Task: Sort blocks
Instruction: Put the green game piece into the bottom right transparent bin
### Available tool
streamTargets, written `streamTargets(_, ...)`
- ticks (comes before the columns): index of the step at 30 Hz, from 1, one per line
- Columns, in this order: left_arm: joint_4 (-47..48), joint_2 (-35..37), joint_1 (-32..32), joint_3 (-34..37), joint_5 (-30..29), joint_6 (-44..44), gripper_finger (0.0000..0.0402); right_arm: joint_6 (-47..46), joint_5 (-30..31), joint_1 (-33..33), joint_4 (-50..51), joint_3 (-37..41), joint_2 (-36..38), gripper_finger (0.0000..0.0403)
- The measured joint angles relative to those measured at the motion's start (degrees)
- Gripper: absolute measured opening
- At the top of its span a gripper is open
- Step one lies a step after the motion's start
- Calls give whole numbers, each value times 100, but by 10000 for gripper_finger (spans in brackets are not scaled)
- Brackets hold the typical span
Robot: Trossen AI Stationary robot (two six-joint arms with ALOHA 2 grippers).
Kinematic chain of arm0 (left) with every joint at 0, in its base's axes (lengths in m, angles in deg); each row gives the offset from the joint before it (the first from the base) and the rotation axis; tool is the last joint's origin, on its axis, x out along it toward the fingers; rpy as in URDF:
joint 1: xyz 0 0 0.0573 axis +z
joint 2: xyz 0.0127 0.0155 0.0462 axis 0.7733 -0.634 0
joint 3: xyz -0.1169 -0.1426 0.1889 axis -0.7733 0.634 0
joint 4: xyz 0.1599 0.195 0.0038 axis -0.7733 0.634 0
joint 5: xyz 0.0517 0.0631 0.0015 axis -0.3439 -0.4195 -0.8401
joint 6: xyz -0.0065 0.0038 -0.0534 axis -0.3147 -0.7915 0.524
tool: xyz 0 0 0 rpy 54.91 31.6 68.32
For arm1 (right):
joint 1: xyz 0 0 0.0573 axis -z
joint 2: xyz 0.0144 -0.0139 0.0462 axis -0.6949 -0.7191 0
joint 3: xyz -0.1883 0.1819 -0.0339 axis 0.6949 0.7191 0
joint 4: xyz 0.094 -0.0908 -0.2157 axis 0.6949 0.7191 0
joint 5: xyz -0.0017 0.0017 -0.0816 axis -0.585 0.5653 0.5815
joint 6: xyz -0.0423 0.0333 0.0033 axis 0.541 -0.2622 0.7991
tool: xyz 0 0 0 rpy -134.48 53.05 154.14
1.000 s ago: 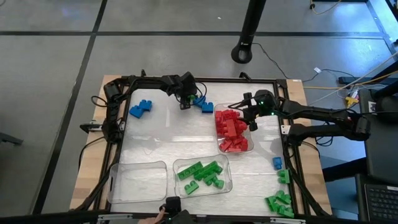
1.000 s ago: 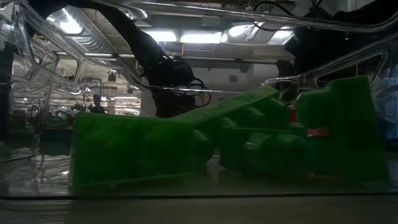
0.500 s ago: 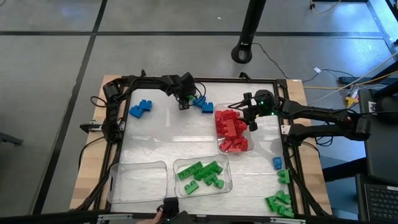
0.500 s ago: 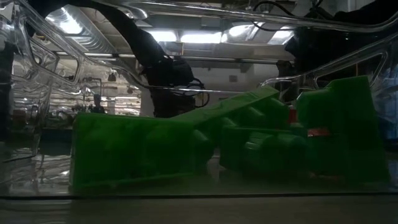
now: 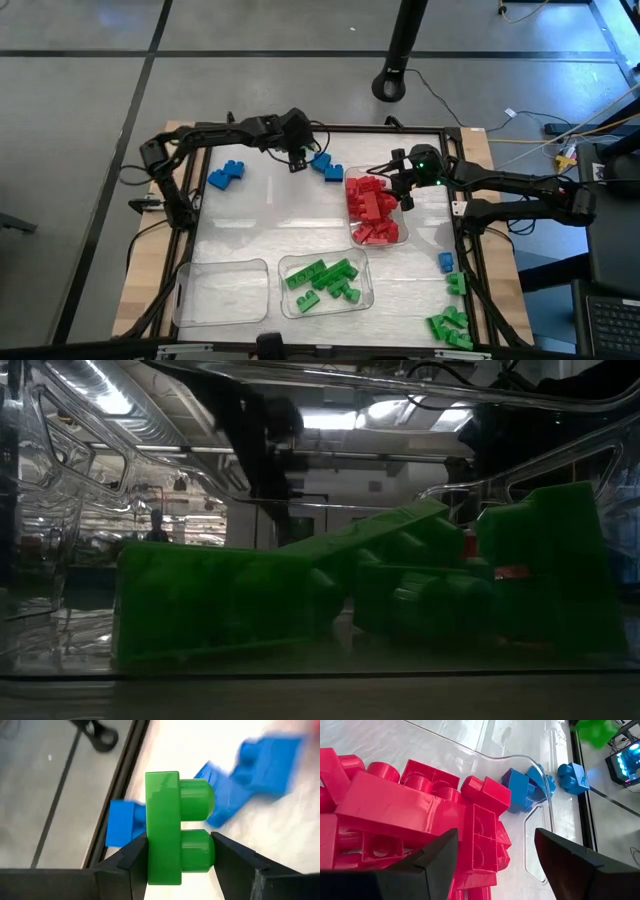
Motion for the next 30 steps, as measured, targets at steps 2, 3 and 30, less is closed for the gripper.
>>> streamTargets(2,44,280,-247,0,26,144,175,0,0,0,0,0,0,262)
streamTargets(3,77,418,-399,0,65,229,175,-1,0,1,0,0,0,262)
streamTargets(30,-486,516,-5251,-4,248,3482,175,-1285,-745,-1121,1302,-907,1292,262)
